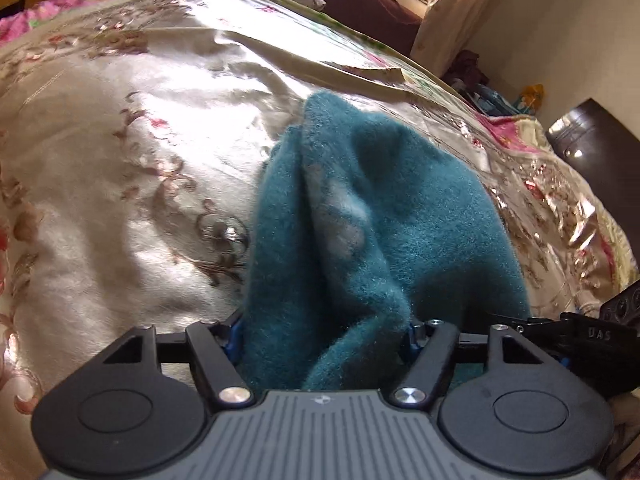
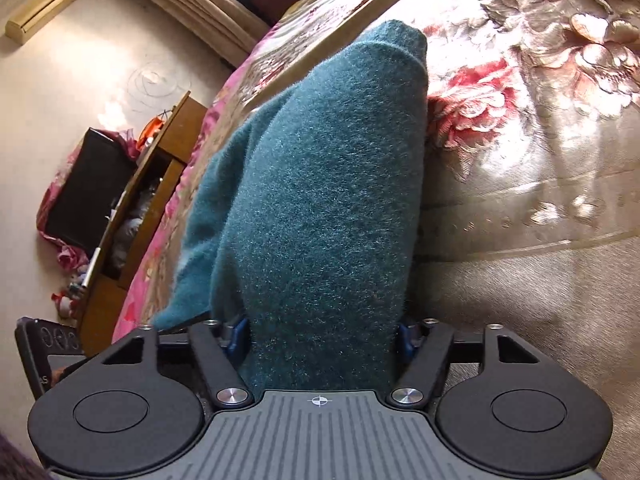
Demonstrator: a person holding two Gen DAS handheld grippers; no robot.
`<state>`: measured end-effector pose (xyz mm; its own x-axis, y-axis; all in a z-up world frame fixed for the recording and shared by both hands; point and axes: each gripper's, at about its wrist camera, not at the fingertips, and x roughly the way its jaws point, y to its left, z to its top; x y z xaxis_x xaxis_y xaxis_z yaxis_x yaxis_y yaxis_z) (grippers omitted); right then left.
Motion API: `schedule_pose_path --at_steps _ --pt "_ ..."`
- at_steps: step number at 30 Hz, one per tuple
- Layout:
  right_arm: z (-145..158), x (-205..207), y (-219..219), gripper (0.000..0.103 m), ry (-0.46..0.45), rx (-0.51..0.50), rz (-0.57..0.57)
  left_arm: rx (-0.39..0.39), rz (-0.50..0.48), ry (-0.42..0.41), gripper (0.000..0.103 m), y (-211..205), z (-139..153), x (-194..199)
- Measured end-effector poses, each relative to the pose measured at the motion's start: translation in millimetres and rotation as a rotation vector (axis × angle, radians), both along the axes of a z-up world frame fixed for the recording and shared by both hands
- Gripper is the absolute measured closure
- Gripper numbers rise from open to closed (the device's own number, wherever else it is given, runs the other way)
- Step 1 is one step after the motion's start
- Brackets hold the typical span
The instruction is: Fold small clothes
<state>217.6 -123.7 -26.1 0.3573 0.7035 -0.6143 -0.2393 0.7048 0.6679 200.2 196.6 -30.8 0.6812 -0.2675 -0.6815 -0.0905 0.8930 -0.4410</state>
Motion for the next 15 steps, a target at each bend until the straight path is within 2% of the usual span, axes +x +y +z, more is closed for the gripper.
schedule_pose_path --at_steps 5,8,10,13,15 --pt "15.2 -15.8 -32.6 0.043 -0.006 -0.03 -0.029 -0.044 -0.073 0.009 0.035 -33.9 4.7 -7.7" --pt "28.7 -32.4 -66.5 0.043 -0.024 -0.079 -0.068 -0.089 -0.16 0.005 0.035 -69.5 4.5 -13.1" --pt "31.9 -41.9 -90.6 0.042 -0.019 -0.115 -0.104 -0.107 -0.184 0.002 0.035 -90.5 2.3 -12.3" --pt "32.0 -51.0 -111.8 0.04 0.021 -0.137 -0.147 -0.067 -0.188 -0.002 0.031 -107.4 2.7 -11.3" --pt "37.0 -59.6 -116.4 0.038 -0.011 -0.143 -0.151 -0.026 -0.166 0.0 0.031 -106.4 8.8 -14.1"
